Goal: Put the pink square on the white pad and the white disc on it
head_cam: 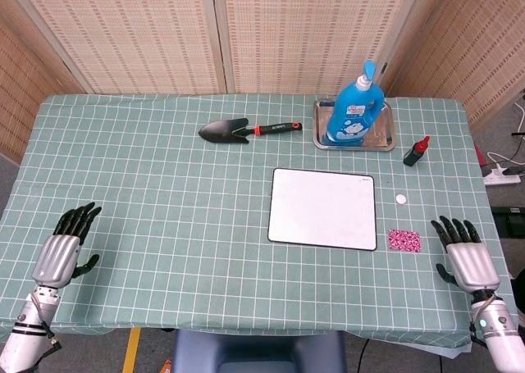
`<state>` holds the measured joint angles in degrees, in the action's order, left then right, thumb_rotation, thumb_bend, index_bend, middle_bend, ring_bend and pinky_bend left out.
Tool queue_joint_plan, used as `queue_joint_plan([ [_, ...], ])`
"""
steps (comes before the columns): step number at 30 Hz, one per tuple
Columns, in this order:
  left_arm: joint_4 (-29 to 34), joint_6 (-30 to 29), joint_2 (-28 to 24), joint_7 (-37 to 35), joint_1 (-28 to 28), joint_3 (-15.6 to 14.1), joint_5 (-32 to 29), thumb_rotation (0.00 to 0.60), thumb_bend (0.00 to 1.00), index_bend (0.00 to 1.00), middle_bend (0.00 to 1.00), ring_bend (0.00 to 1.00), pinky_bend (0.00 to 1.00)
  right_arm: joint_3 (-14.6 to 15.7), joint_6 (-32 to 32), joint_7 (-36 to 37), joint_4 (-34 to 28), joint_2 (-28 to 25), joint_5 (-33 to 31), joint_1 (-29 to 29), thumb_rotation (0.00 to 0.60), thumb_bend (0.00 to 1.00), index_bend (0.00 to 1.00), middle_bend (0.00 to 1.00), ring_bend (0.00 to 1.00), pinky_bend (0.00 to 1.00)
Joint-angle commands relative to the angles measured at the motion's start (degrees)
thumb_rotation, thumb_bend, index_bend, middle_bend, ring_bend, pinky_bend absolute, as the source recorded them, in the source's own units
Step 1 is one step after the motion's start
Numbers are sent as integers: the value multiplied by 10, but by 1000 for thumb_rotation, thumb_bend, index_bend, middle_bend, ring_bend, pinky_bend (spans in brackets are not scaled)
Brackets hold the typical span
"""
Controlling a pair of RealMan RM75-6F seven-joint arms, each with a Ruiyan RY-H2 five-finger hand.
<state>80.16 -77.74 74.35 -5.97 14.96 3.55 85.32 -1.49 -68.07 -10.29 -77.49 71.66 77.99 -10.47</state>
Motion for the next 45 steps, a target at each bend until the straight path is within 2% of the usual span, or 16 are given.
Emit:
queue_joint_plan([
  [1,4,-4,0,-3,0,2,1,600,233,0,0,0,0,-12,17,-17,-6,-1,-25,-7,600,373,0,6,0,0],
  [10,8,-5,-3,-5,0,0,3,600,233,0,0,0,0,-23,50,-26,6,17,-48,-31,600,373,0,159,0,0],
  [19,8,-3,-5,-8,1,-2,5,600,234,0,0,0,0,-33,64,-1,19,34,-67,-39,600,373,0,244,0,0],
  [25,8,-1,-5,-10,1,-2,4,600,234,0,0,0,0,-31,72,2,28,43,-64,-47,600,372,0,254,0,0],
  [28,6,3,-5,-11,2,-2,2,600,234,0,0,0,0,-30,72,12,21,37,-63,-46,600,324,2,254,0,0],
  [31,6,6,-5,-10,3,-3,2,600,234,0,0,0,0,-31,68,18,22,34,-62,-45,600,247,117,227,0,0],
  [33,6,5,-5,-9,3,-3,3,600,234,0,0,0,0,-31,73,15,26,34,-66,-47,600,231,205,184,0,0],
  [36,7,3,-5,-9,3,-3,3,600,234,0,0,0,0,-30,88,1,30,36,-77,-54,600,229,274,95,0,0],
  [39,6,3,-4,-9,3,-3,2,600,234,0,0,0,0,-32,100,-10,29,38,-87,-61,600,228,332,6,0,0],
  [45,5,3,-4,-11,3,-2,2,600,233,0,0,0,0,-40,123,-29,23,39,-113,-77,600,228,358,0,0,0],
])
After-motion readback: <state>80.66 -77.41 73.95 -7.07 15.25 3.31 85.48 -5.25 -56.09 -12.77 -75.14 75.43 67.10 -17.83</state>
